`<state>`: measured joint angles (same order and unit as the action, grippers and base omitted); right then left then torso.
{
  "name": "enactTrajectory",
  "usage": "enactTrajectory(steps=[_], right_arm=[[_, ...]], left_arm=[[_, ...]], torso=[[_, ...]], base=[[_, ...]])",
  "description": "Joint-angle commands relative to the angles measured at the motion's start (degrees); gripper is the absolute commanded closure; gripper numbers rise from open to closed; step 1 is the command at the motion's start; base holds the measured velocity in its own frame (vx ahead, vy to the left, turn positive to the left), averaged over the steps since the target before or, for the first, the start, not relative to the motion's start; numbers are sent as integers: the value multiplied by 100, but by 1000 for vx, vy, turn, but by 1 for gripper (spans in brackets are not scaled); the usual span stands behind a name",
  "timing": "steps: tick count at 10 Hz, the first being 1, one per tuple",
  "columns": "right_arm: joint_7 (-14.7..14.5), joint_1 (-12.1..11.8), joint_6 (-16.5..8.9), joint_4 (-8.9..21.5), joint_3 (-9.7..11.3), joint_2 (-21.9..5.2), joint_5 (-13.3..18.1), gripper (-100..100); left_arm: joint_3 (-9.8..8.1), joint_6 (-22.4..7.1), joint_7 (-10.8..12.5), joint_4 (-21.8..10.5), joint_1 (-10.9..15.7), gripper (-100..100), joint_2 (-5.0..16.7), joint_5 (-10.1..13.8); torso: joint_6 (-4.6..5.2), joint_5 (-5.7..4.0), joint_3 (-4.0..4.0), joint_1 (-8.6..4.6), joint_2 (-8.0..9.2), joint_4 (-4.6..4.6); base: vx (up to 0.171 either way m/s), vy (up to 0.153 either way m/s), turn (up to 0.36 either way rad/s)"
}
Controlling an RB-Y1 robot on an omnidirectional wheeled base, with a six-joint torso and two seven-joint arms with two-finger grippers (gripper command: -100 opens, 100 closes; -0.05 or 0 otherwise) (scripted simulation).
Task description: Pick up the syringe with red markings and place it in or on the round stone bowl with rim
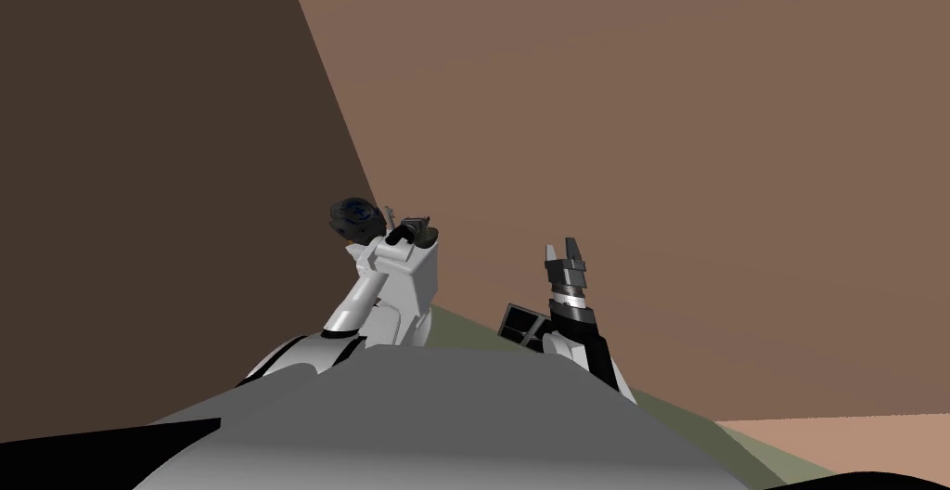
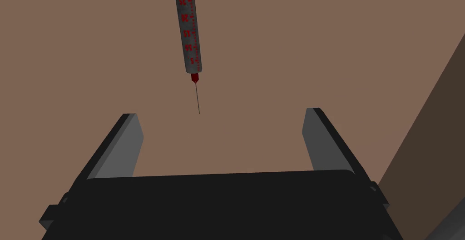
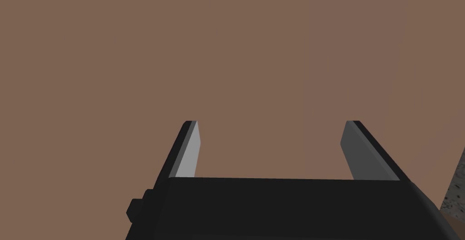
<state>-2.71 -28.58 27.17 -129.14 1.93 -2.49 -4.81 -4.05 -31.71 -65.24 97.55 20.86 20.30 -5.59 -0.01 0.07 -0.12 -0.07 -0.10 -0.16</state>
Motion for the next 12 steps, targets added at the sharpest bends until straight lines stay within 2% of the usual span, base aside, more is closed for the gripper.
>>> enactTrajectory(steps=[1, 8, 9, 10, 12], right_arm=[[0, 0, 0, 0, 0, 0, 0, 0], [0, 0, 0, 0, 0, 0, 0, 0], [0, 0, 0, 0, 0, 0, 0, 0], [0, 0, 0, 0, 0, 0, 0, 0], [0, 0, 0, 0, 0, 0, 0, 0]], left_arm=[[-33, -245, -71, 146, 85, -100, 37, 84], [-150, -1005, -302, 599, 413, -100, 121, 334], [-136, -921, -277, 554, 385, -100, 105, 300], [-138, -946, -284, 562, 390, 0, 106, 304], [-138, -944, -283, 561, 390, 0, 106, 304]], torso=[[0, 0, 0, 0, 0, 0], [-1, 1, 0, 2, 1, 0], [-1, 1, 1, 2, 1, 0], [-1, 1, 0, 1, 1, -1], [-1, 1, 0, -1, 0, -1]], base=[[-1, 12, -9], [-3, 11, -6], [0, 0, 0], [0, 0, 0], [0, 0, 0]])
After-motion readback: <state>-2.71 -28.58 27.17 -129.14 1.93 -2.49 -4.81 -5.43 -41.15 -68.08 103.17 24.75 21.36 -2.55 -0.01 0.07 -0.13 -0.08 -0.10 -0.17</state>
